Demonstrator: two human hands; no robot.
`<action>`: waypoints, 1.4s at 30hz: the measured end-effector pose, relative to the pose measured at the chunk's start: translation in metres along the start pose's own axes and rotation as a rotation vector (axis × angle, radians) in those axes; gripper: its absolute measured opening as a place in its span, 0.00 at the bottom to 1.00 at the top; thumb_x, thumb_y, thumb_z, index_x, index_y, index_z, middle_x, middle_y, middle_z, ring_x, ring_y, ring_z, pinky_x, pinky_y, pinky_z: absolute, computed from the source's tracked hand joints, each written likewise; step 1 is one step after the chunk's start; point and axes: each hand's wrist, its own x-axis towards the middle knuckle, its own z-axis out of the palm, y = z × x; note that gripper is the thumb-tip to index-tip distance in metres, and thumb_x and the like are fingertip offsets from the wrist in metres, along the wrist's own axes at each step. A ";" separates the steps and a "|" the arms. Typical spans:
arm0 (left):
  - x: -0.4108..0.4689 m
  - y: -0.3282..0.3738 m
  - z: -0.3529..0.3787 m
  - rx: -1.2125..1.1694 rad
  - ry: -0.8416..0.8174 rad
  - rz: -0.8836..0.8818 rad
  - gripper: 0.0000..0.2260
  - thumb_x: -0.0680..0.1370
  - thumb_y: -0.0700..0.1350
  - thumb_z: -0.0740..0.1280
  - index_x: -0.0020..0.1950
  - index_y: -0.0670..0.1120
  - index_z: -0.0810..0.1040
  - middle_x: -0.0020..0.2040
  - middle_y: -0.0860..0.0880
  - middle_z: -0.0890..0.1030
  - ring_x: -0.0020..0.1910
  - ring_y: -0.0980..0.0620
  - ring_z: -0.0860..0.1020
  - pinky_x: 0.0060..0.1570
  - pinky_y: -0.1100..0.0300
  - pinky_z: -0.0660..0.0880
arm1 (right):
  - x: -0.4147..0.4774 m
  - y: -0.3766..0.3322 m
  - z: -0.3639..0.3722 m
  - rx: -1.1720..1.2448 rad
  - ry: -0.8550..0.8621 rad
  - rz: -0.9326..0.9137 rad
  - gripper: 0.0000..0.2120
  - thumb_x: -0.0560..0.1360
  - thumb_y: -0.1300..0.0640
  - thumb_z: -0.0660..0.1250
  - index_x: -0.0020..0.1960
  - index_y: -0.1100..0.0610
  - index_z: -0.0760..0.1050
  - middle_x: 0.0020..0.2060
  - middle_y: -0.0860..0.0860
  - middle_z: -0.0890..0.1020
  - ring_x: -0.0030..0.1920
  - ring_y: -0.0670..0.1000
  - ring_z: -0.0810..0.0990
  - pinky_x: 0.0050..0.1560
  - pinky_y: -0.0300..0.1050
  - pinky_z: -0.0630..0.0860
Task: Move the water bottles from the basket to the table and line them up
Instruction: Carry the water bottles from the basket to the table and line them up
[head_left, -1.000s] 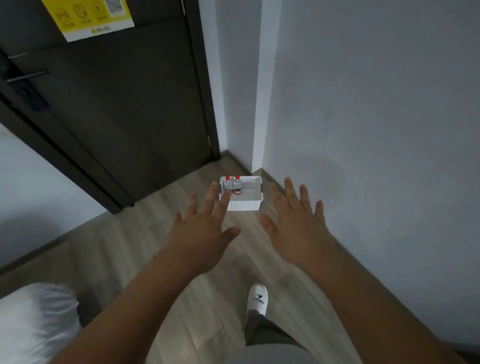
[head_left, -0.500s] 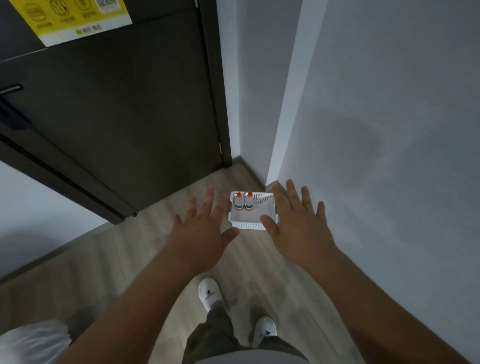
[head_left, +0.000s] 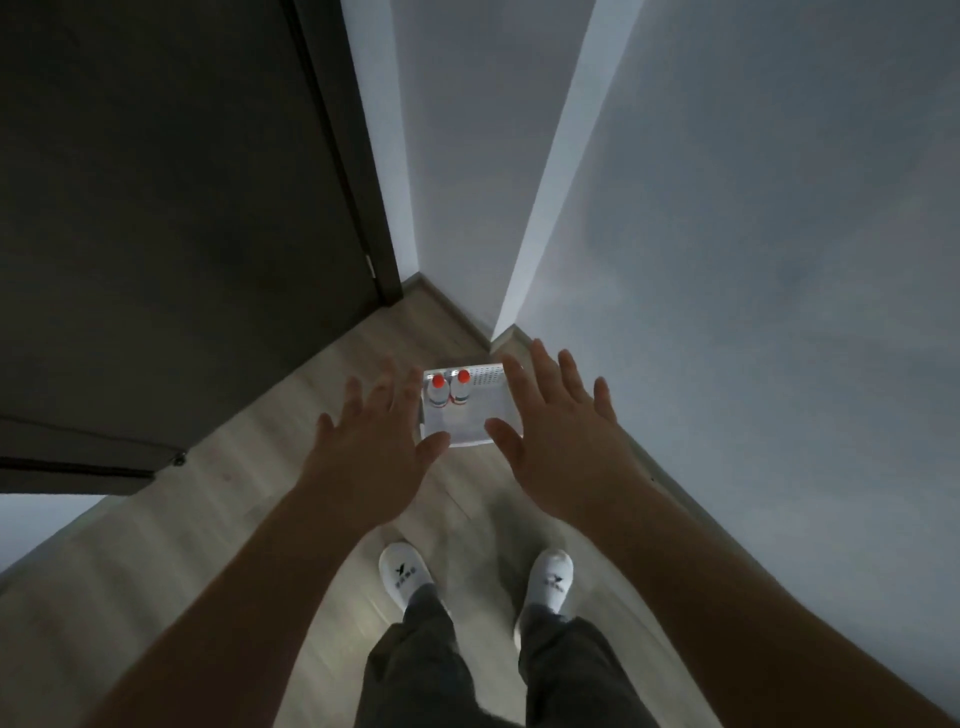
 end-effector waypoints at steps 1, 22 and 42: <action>0.019 -0.005 0.009 0.010 0.003 0.004 0.40 0.74 0.69 0.42 0.83 0.54 0.42 0.84 0.49 0.42 0.82 0.39 0.47 0.76 0.34 0.59 | 0.014 0.004 0.011 -0.005 -0.019 0.009 0.34 0.81 0.34 0.51 0.82 0.44 0.45 0.84 0.50 0.45 0.83 0.60 0.43 0.78 0.67 0.42; 0.371 -0.093 0.374 -0.088 0.081 -0.118 0.37 0.82 0.64 0.57 0.83 0.54 0.42 0.84 0.48 0.43 0.83 0.40 0.48 0.77 0.36 0.59 | 0.287 0.129 0.426 0.014 -0.064 -0.084 0.36 0.82 0.32 0.45 0.83 0.45 0.36 0.83 0.49 0.38 0.82 0.58 0.37 0.80 0.67 0.41; 0.489 -0.112 0.404 -0.113 0.197 0.018 0.24 0.80 0.47 0.70 0.74 0.46 0.70 0.68 0.44 0.75 0.63 0.44 0.77 0.61 0.50 0.75 | 0.406 0.133 0.511 0.086 -0.018 -0.185 0.28 0.83 0.51 0.63 0.80 0.52 0.58 0.77 0.55 0.67 0.73 0.60 0.71 0.70 0.63 0.72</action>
